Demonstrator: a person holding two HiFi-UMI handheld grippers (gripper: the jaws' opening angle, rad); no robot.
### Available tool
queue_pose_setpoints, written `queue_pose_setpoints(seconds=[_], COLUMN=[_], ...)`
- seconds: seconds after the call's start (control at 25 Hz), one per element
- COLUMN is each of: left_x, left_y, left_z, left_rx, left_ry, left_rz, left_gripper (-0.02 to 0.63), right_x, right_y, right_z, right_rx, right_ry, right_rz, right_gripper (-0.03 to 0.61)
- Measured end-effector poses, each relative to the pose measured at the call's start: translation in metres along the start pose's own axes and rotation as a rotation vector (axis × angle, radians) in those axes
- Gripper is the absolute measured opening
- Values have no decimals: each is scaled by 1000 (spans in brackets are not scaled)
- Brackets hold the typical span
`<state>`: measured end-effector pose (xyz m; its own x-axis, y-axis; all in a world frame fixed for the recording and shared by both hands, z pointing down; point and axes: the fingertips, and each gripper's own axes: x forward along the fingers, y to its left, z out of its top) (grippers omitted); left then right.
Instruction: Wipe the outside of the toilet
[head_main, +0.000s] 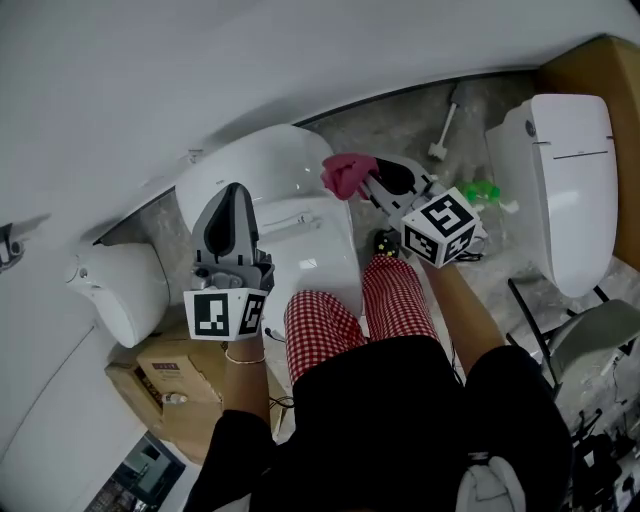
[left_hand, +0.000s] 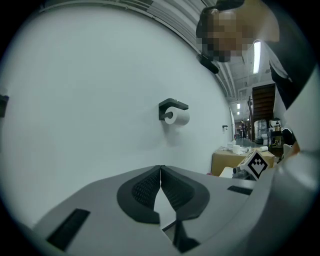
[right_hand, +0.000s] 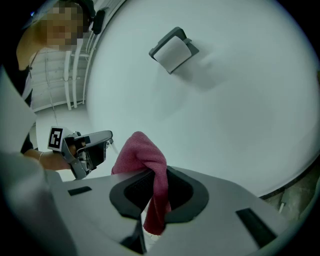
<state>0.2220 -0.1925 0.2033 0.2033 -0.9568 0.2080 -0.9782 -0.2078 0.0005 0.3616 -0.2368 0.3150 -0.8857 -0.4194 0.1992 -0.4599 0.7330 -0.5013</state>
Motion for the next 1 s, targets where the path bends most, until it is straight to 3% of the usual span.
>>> queue_pose_setpoints(seconds=[0.64, 1.0], left_x=[42, 51], left_y=[11, 22], left_z=[-87, -90], left_rx=[-54, -76], left_ry=[61, 44], left_rz=[-60, -67], left_gripper=[11, 11], right_x=[110, 142], right_y=[-32, -35], right_z=[-94, -112], right_rx=[19, -173], right_ry=[200, 330], right_rz=[-89, -157], right_gripper=[60, 60])
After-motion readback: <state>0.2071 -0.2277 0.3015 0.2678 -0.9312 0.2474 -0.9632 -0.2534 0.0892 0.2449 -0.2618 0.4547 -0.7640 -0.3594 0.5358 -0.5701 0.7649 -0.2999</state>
